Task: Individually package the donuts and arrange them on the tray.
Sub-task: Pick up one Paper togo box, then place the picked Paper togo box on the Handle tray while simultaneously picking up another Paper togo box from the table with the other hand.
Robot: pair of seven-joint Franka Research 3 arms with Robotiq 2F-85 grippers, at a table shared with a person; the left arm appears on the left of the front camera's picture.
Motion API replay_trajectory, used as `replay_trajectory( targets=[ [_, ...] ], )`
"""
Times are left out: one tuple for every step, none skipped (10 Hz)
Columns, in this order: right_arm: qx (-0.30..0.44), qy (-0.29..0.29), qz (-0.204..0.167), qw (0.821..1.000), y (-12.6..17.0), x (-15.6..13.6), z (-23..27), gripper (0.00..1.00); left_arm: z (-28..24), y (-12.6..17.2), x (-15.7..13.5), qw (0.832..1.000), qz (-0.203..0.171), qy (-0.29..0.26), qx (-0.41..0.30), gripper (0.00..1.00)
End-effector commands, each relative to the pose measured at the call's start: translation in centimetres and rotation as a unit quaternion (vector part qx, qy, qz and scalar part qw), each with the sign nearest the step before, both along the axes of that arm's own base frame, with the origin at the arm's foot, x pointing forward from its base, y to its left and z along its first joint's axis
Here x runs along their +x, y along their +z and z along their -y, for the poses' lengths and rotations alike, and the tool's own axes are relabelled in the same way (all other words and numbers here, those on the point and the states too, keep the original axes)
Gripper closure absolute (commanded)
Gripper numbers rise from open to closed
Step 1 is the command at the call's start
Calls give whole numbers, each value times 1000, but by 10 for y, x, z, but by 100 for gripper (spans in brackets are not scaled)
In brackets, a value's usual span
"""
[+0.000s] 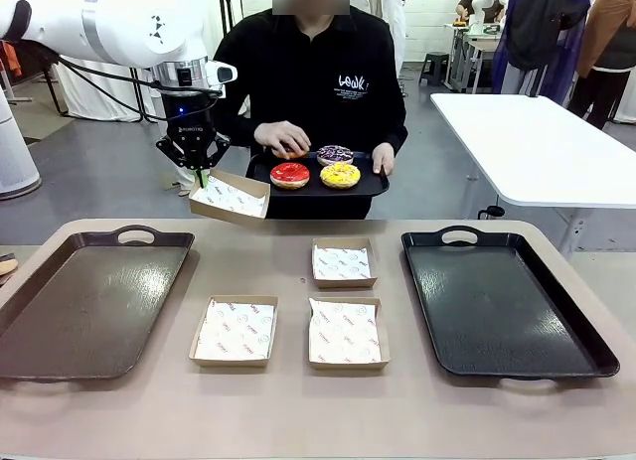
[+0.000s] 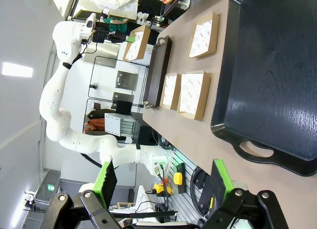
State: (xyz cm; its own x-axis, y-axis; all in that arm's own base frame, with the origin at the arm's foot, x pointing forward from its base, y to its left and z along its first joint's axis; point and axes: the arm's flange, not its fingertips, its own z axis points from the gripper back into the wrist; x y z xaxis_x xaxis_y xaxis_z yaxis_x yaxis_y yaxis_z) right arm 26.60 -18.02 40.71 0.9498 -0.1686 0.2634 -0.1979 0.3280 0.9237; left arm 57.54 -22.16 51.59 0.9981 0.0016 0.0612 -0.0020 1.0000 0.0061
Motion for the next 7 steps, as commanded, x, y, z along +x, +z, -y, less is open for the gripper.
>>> replay_trajectory(
  targets=[
    [6,1,3,1000,1,0,0,0,-1,3,-2,1000,0,1,1,100],
    [6,1,3,1000,1,0,0,0,-1,3,-2,1000,0,1,1,100],
    [6,1,3,1000,1,0,0,0,-1,3,-2,1000,0,1,1,100],
    [6,1,3,1000,1,0,0,0,-1,3,-2,1000,0,1,1,100],
    [6,1,3,1000,1,0,0,0,-1,3,-2,1000,0,1,1,100],
    [6,1,3,1000,1,0,0,0,-1,3,-2,1000,0,1,1,100],
    [6,1,3,1000,1,0,0,0,-1,3,-2,1000,0,1,1,100]
  ],
)
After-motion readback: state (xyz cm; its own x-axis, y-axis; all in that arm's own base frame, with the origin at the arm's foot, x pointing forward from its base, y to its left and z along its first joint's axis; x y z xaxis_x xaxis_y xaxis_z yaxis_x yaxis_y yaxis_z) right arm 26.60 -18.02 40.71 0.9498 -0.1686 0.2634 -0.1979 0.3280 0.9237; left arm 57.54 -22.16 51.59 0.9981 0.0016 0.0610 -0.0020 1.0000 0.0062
